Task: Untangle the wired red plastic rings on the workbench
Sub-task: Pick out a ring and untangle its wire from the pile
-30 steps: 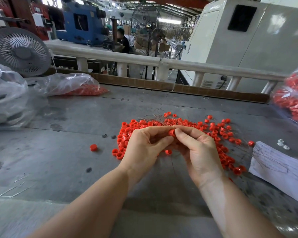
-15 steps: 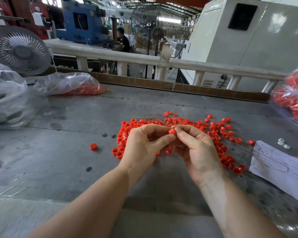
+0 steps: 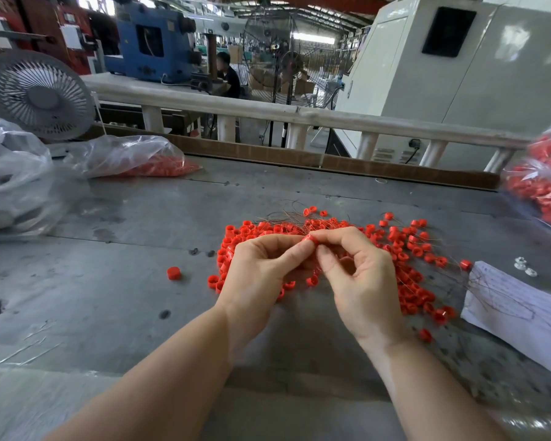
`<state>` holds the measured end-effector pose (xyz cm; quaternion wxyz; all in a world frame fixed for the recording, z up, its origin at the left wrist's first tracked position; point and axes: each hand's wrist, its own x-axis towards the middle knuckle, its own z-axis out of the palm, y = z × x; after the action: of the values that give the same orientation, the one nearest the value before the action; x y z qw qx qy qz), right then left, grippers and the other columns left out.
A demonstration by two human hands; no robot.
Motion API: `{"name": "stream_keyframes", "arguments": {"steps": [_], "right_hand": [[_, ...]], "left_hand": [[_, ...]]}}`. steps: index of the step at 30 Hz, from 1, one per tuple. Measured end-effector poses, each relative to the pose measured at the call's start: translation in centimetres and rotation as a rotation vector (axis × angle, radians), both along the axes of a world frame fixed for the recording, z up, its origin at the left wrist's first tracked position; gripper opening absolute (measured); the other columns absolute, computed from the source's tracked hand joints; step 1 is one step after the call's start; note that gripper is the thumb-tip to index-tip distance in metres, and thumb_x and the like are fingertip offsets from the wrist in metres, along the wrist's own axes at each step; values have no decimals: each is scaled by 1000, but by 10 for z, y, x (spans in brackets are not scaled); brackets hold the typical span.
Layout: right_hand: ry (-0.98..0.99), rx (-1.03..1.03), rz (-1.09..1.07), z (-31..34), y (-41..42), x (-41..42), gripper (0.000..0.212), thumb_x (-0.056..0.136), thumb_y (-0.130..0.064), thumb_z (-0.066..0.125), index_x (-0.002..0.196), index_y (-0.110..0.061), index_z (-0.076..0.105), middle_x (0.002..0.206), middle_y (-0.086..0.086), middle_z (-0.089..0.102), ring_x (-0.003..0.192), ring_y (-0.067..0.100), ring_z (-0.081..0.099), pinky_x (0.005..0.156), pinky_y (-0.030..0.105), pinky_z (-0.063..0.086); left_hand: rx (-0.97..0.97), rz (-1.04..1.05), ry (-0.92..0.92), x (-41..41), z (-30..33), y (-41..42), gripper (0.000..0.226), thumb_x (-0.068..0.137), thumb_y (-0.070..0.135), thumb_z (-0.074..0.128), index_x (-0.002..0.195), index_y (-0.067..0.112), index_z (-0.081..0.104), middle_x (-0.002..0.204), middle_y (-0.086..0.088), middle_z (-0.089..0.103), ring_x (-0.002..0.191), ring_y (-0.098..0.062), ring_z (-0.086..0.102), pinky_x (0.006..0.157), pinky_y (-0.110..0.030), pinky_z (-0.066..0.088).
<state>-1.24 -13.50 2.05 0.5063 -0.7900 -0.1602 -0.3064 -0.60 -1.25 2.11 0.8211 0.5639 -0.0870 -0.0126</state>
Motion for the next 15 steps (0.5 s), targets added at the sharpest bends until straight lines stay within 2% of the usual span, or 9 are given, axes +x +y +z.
{"name": "stream_keyframes", "arguments": {"steps": [3,7,12,15], "right_hand": [[-70,-122,-36,-1,0,0,15,78,-9,61,89,-14,69,87,-6,65,83,6,61,72,18,48],[-155,-219,-88,-1,-3,0,11,76,-9,67,87,-9,69,83,-3,63,77,5,57,69,15,45],[-221,-301,-148,-1,-4,-2,8,73,-7,70,81,-5,68,78,2,64,69,12,58,65,26,48],[-239,-331,-168,0,-5,-2,4,74,-8,68,77,-4,67,74,3,62,65,15,57,61,33,50]], "left_hand": [[-26,-37,35,0,0,0,14,63,23,70,69,13,76,68,-8,71,62,-14,67,59,-21,55],[-22,-42,63,0,0,1,12,63,23,69,66,14,77,63,-5,70,58,-12,66,53,-18,51],[9,-45,86,1,0,0,15,64,23,69,66,10,75,68,-10,70,64,-18,66,61,-23,56],[46,-41,68,0,1,-2,19,81,14,64,66,7,74,72,-15,70,68,-23,66,67,-28,57]]}}
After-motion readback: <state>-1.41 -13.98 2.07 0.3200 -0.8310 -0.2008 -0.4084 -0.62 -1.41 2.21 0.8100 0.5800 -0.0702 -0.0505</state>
